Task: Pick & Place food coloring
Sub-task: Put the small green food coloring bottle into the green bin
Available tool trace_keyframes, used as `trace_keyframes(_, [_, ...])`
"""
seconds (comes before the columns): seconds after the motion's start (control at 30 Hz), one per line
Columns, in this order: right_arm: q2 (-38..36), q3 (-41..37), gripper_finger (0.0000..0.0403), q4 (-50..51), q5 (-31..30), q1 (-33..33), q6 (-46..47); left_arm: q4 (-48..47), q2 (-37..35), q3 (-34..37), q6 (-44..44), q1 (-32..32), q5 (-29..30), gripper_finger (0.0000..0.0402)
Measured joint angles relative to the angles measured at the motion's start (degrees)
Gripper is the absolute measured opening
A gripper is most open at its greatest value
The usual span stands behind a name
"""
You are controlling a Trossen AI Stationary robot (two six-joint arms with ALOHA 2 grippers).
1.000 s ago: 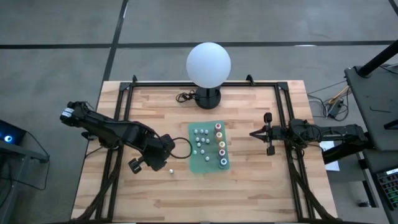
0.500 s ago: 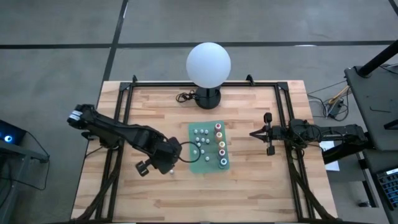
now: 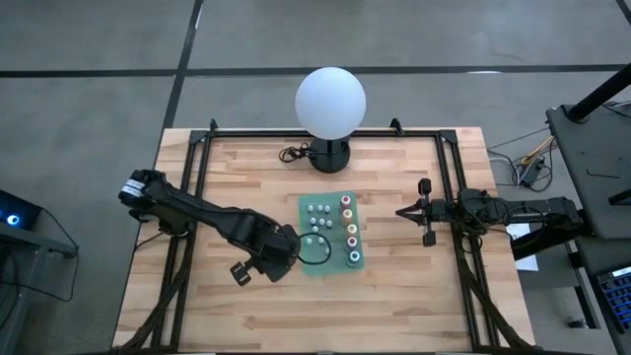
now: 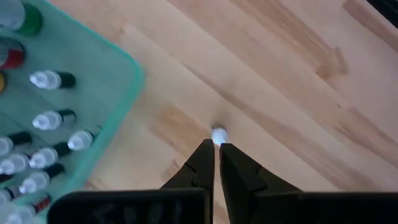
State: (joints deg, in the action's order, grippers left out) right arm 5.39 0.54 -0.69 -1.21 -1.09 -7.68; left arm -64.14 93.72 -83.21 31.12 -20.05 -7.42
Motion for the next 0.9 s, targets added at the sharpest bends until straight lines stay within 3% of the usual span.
trace_keyframes(0.9, [0.00, 0.00, 0.0009, 0.01, -0.01, 0.00, 0.11, 12.25, 1.95, 13.00, -6.25, -0.68, 0.02, 0.0000])
